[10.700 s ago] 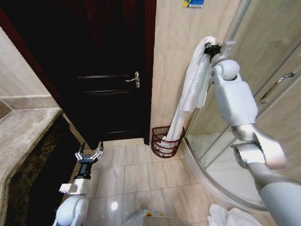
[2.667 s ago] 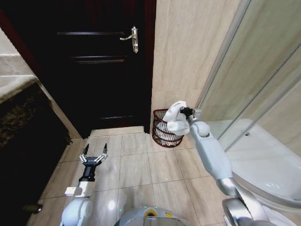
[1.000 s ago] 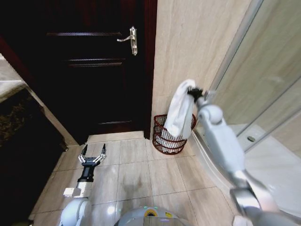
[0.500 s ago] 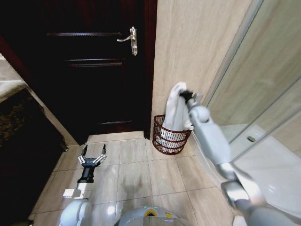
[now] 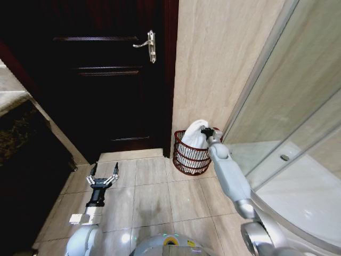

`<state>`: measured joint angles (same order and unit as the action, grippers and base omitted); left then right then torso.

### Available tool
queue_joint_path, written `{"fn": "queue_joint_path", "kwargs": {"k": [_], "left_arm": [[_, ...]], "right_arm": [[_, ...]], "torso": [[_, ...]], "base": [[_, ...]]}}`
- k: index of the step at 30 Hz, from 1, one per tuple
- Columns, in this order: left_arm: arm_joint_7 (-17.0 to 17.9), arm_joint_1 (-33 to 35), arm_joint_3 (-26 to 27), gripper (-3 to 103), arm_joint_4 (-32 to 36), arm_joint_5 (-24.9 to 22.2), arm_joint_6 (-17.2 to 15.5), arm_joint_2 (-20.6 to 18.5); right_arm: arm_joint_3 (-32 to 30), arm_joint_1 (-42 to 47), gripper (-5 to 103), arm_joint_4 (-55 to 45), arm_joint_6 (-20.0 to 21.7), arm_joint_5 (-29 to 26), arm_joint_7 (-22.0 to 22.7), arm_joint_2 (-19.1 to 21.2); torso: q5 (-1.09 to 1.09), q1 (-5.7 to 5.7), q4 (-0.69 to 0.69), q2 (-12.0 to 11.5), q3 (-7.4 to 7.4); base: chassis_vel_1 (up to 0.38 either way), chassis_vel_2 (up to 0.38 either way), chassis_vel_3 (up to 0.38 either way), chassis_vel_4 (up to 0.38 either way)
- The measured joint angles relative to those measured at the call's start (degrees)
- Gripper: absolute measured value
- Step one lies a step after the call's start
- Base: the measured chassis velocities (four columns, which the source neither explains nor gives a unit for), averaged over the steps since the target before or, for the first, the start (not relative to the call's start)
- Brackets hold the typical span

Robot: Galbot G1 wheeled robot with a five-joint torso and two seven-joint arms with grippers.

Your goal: Discard the used towel into the hamper.

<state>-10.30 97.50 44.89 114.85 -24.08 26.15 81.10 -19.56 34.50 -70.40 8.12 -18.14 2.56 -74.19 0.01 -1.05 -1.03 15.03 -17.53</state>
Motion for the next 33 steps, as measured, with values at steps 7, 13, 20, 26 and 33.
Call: {"fn": "queue_joint_path", "kwargs": {"k": [7,13,20,26,33], "left_arm": [[0.00,-0.13,0.18,100,-0.01,-1.52,0.25,-0.52],[0.04,0.12,0.84,100,-0.61,-3.27,0.85,-1.72],[0.15,-0.18,0.99,100,-1.54,-4.38,1.17,-2.01],[0.17,-1.08,0.82,100,-1.59,-4.26,0.42,-1.61],[0.16,-1.35,0.77,100,-1.20,-3.88,0.04,-0.99]], "right_arm": [[-0.31,0.26,4,-2.45,6.79,2.29,2.35,3.56],[-0.53,-1.02,4,-0.43,8.00,4.10,2.98,4.05],[1.79,-2.42,4,-1.42,6.92,2.57,2.00,3.81],[3.67,-2.40,4,-3.08,9.09,-1.99,1.65,2.94],[4.70,-2.94,4,-4.84,16.55,-11.42,3.09,1.03]], "torso": [[-0.01,0.00,0.02,0.00,0.00],[0.00,0.00,0.02,0.00,-0.01],[-0.01,0.00,0.03,0.00,-0.01],[-0.02,-0.01,0.02,0.00,-0.01],[0.00,0.00,0.01,0.00,-0.01]], "base": [[0.000,0.000,0.000,0.000],[0.000,0.000,0.000,0.000],[0.000,0.000,0.000,0.000],[0.000,0.000,0.000,0.000],[0.000,0.000,0.000,0.000]]}}
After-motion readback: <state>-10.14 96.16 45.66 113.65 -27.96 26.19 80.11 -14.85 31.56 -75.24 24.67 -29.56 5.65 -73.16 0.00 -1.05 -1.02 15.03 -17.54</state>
